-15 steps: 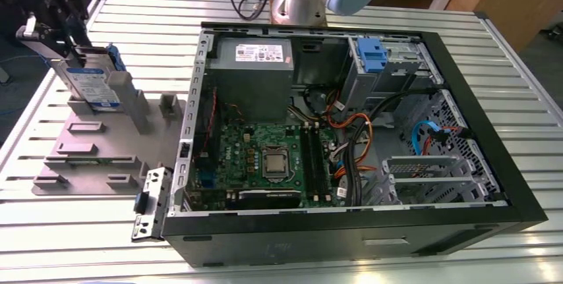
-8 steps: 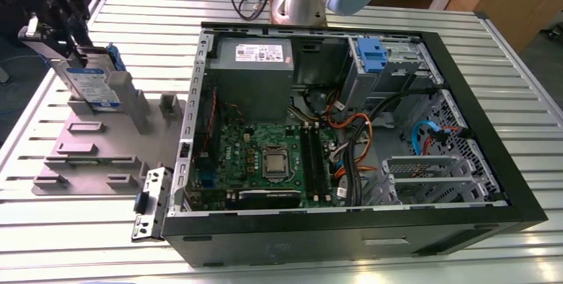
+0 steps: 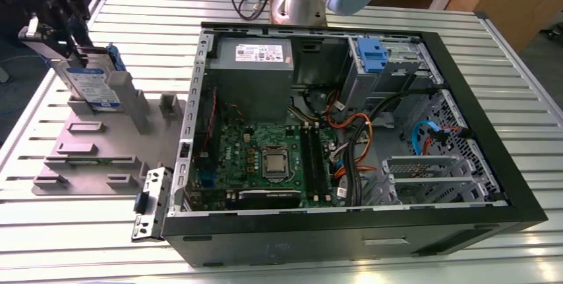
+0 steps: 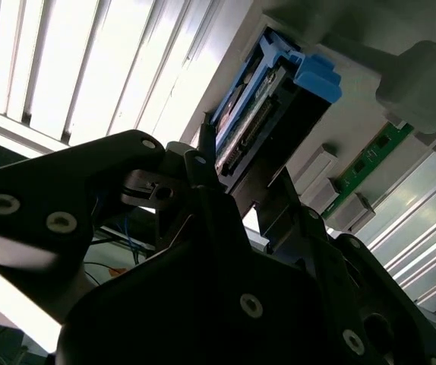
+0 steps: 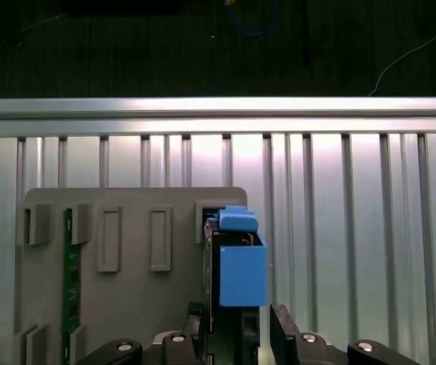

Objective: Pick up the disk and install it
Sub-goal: 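Pick up the disk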

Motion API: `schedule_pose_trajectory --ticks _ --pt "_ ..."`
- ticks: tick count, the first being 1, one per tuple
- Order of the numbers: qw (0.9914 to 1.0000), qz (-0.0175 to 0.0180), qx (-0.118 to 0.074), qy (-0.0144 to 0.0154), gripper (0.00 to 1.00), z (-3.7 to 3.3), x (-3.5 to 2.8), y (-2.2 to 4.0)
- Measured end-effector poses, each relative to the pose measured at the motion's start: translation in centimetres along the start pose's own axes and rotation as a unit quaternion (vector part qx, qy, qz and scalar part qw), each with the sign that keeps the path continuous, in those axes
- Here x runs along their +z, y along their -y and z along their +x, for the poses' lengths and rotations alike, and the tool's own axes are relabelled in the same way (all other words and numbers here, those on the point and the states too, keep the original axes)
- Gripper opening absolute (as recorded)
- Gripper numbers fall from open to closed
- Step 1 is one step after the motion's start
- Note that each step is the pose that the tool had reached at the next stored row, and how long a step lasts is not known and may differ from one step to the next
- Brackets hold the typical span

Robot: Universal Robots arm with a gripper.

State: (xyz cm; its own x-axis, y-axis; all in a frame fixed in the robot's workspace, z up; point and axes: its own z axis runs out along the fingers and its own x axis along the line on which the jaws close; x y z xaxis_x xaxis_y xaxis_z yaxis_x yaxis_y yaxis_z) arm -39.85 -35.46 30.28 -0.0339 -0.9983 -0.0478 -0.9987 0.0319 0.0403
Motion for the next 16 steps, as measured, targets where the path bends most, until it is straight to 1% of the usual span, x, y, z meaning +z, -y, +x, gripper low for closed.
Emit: schedule_pose_trajectory --ticks 4,16 --pt "1.0 0.0 0.0 0.0 0.47 0.13 0.0 0.0" --pt "1.0 0.0 0.0 0.0 0.47 0.16 0.0 0.0"
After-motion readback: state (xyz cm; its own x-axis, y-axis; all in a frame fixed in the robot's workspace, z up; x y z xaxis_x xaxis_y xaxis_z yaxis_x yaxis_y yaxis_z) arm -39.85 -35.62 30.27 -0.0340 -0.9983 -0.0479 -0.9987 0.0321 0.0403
